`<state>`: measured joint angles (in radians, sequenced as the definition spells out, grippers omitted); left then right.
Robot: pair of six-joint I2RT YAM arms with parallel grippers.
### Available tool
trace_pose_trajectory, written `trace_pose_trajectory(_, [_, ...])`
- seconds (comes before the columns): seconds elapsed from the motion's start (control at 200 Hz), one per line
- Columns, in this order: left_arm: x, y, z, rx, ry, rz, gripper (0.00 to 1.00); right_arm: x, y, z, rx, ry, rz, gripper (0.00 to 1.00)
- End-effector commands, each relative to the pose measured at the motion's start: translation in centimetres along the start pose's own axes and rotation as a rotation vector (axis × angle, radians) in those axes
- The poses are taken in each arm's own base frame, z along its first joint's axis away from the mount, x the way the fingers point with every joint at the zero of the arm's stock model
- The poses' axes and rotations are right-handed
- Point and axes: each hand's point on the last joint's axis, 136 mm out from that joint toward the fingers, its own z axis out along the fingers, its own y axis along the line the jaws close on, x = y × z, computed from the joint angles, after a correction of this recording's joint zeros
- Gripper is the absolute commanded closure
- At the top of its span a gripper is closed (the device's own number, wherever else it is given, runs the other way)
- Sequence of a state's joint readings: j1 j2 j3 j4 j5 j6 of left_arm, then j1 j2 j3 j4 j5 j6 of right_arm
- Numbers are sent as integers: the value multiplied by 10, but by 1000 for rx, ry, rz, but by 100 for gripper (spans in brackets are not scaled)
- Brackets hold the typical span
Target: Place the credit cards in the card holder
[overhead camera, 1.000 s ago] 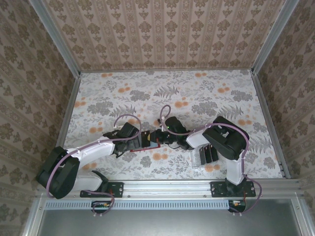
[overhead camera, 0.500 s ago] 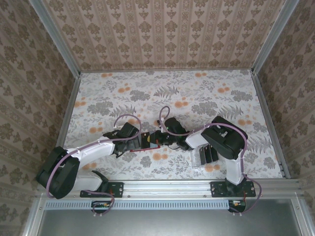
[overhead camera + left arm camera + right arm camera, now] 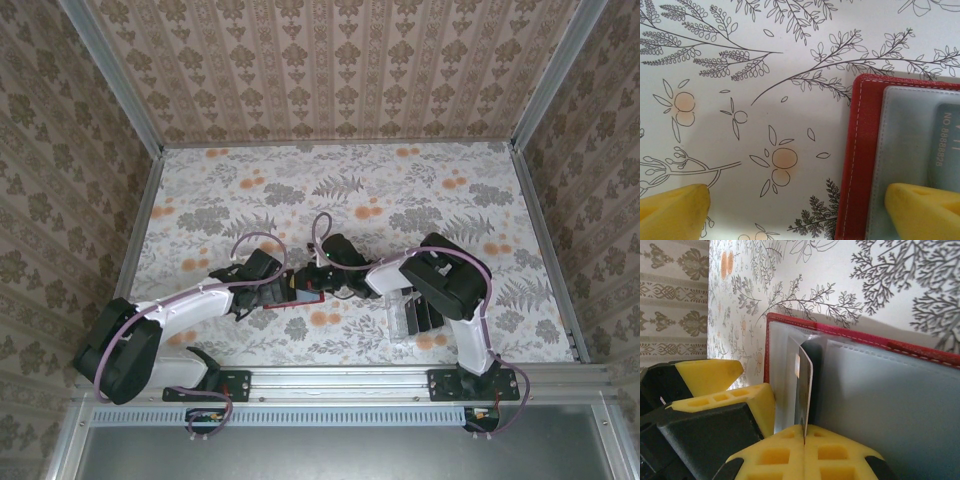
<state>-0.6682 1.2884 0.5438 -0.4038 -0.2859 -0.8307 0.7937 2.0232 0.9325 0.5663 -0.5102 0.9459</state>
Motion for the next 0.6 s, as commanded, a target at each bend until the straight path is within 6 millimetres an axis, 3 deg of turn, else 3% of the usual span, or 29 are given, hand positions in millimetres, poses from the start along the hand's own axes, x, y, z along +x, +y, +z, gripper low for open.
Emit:
trace_pose_trajectory(0.0, [9,4,2,-24,34,18,0,21,-18,7,79,87,24,99])
trace_pose_trajectory(0.16, [-2,2,-11,-12,9,8,0,13,-5,-4,117,82,-16,68])
trace_pose_trajectory(0.29, [-13,5,-22,8,-20,-16,0,6,6,-15,158,84,-55,52])
trace_pose_trajectory(0.46, [-19,19,-32,20,-48,-62,0,-2,19,-28,201,83,-90,44])
trace_pose_trajectory(0.595, [-14,29,-30,17,-36,-88,0,-5,16,-37,273,81,-102,49])
